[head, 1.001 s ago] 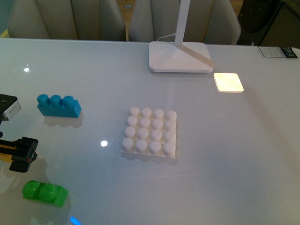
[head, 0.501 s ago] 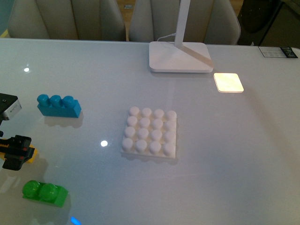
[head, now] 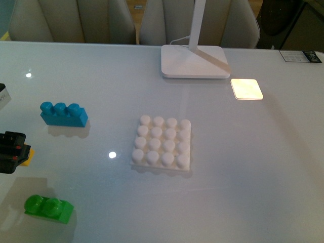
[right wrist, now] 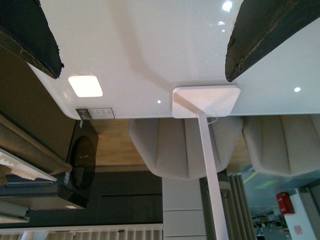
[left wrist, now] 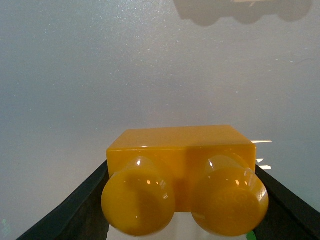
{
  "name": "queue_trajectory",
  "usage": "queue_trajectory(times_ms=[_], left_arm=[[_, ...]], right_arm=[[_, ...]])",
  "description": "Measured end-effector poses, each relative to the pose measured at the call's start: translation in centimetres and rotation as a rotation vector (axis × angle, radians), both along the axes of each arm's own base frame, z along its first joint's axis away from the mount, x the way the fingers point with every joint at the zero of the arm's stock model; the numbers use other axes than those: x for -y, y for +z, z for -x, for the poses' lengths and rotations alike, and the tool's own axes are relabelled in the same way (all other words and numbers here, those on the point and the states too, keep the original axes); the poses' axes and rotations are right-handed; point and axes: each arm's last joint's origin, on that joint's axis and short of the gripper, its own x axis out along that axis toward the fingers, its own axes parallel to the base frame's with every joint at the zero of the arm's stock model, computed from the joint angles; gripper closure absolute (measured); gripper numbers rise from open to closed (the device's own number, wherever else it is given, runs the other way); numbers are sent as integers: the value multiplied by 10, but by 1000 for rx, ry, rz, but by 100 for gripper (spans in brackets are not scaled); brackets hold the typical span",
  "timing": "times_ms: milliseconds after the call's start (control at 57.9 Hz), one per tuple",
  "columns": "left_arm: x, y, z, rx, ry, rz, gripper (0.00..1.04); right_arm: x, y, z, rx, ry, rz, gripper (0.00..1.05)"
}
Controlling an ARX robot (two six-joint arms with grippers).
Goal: Insert yellow block into base center
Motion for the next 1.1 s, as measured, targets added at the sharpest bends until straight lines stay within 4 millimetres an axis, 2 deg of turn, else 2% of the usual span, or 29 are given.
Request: queue_trajectory(times_ms=[155,328,691,846,1105], left_arm=[[21,22,3,16,-17,9,40],[53,40,1,27,-46,6,40],[141,71,-10,69,-133,7,40],[173,75,-16,68,-143,0,40],[219,66,-22,30,-133,14,40]], right_arm=[[0,0,0,0,0,0,9],[0,0,0,0,0,0,9],[0,0,0,0,0,0,9],[0,0,0,0,0,0,9],[0,0,0,0,0,0,9]])
